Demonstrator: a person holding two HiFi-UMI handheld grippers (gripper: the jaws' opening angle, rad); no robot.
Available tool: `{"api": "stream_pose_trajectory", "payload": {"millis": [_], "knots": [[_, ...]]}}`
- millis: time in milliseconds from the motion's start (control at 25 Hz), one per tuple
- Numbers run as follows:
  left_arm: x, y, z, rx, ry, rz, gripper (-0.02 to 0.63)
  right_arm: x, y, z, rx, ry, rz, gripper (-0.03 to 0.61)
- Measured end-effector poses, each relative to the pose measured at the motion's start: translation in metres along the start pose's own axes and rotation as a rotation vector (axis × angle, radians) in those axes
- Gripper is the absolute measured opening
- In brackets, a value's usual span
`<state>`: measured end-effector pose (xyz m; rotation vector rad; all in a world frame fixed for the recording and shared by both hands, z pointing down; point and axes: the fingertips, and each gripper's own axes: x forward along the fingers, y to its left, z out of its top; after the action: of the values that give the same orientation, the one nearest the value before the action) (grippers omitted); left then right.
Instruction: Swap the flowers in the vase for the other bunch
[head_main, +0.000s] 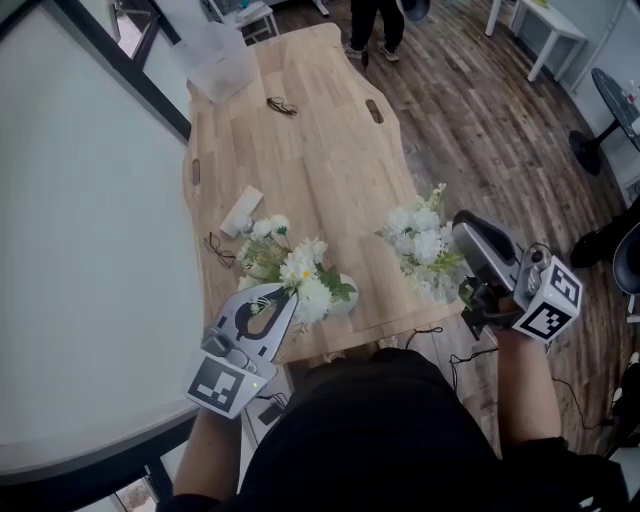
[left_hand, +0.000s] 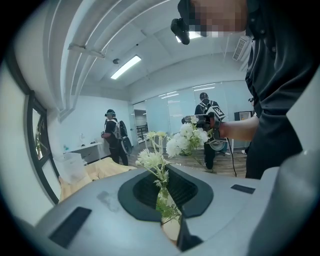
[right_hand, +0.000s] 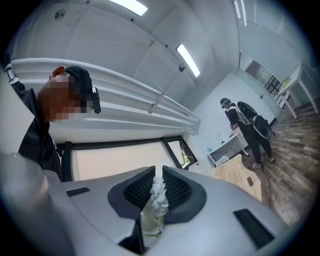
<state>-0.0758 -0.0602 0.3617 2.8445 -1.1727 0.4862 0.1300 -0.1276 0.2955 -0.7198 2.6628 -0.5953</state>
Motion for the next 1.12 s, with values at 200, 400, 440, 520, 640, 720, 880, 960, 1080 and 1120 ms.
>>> {"api": "stream_pose_trajectory", "payload": {"millis": [200, 400, 440, 520, 640, 720, 880, 960, 1080, 1120], "knots": [[0.005, -0.002, 0.001, -0.016, 0.010, -0.009, 0.023, 0.005, 0.002, 0.002, 0.010, 0.010, 0.006, 0.064], [0.009, -0.004, -0.001, -0.031, 0.000, -0.009, 0.023, 0.005, 0.003, 0.000, 0.012, 0.015, 0.012, 0.064], [0.010, -0.004, -0.001, -0.031, 0.000, -0.012, 0.023, 0.005, 0.003, 0.000, 0.012, 0.016, 0.011, 0.064], [0.011, -0.004, -0.003, -0.033, 0.001, -0.016, 0.023, 0.005, 0.003, 0.000, 0.011, 0.018, 0.009, 0.064], [0.012, -0.005, -0.005, -0.047, 0.003, -0.021, 0.023, 0.006, 0.004, 0.001, 0.010, 0.017, 0.008, 0.064], [0.013, -0.005, -0.007, -0.056, 0.002, -0.025, 0.023, 0.006, 0.004, 0.001, 0.008, 0.018, 0.007, 0.064], [0.015, -0.005, -0.008, -0.076, -0.002, -0.032, 0.023, 0.006, 0.005, 0.002, 0.007, 0.018, 0.007, 0.064], [0.016, -0.005, -0.008, -0.084, -0.004, -0.036, 0.023, 0.007, 0.005, 0.002, 0.007, 0.017, 0.007, 0.064], [0.017, -0.006, -0.007, -0.085, -0.011, -0.041, 0.023, 0.007, 0.006, 0.003, 0.007, 0.017, 0.008, 0.064], [0.018, -0.007, -0.007, -0.085, -0.012, -0.043, 0.023, 0.008, 0.006, 0.003, 0.007, 0.017, 0.008, 0.064]]}}
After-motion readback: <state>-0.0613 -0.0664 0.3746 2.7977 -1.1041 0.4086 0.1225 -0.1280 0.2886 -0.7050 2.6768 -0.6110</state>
